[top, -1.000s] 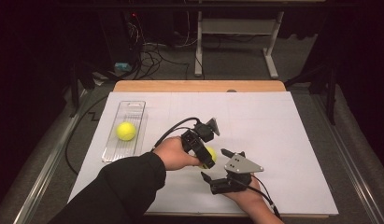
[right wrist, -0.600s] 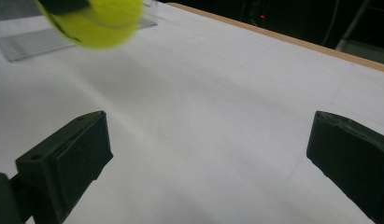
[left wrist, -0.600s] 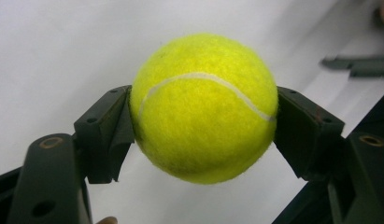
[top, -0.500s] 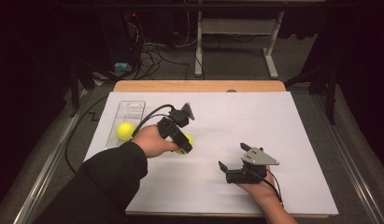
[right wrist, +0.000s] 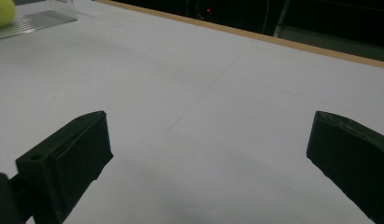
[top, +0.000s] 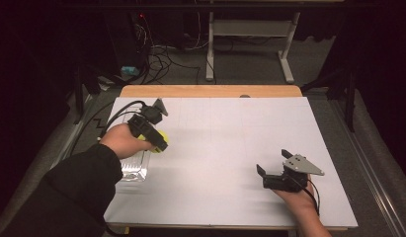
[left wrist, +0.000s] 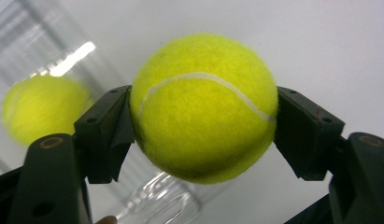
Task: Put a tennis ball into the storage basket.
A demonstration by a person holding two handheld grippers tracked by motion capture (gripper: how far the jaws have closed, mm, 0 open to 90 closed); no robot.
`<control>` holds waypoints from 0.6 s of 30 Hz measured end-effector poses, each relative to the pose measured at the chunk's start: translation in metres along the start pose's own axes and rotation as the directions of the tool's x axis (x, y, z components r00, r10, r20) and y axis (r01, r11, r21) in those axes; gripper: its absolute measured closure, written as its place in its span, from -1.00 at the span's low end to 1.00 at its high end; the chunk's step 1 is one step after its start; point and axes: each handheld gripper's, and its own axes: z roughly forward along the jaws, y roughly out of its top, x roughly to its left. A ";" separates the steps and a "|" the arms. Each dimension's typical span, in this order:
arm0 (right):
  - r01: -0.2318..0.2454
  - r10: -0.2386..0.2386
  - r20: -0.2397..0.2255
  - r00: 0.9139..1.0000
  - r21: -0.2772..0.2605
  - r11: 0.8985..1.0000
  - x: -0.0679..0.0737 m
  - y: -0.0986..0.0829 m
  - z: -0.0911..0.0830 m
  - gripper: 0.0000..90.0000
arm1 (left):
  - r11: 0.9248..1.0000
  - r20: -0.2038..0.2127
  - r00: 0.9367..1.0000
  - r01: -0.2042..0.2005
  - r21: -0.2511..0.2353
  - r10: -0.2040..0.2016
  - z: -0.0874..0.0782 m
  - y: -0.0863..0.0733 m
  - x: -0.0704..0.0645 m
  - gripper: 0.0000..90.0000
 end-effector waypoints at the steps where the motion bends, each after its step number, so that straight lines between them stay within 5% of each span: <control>1: 0.003 -0.003 0.006 1.000 -0.004 1.000 -0.003 -0.001 -0.002 -1.00 | 1.000 -0.006 1.000 0.012 -0.003 -0.012 -0.002 -0.004 0.005 -0.40; 10: -0.003 0.003 0.032 0.999 0.002 1.000 -0.018 -0.011 -0.018 -1.00 | 0.995 -0.050 0.994 0.101 0.019 -0.100 -0.010 -0.038 0.042 -0.40; 18: -0.023 0.023 0.042 0.999 0.008 1.000 -0.024 -0.014 -0.023 -1.00 | 0.993 -0.038 0.993 0.111 0.039 -0.109 -0.002 -0.045 0.045 -0.40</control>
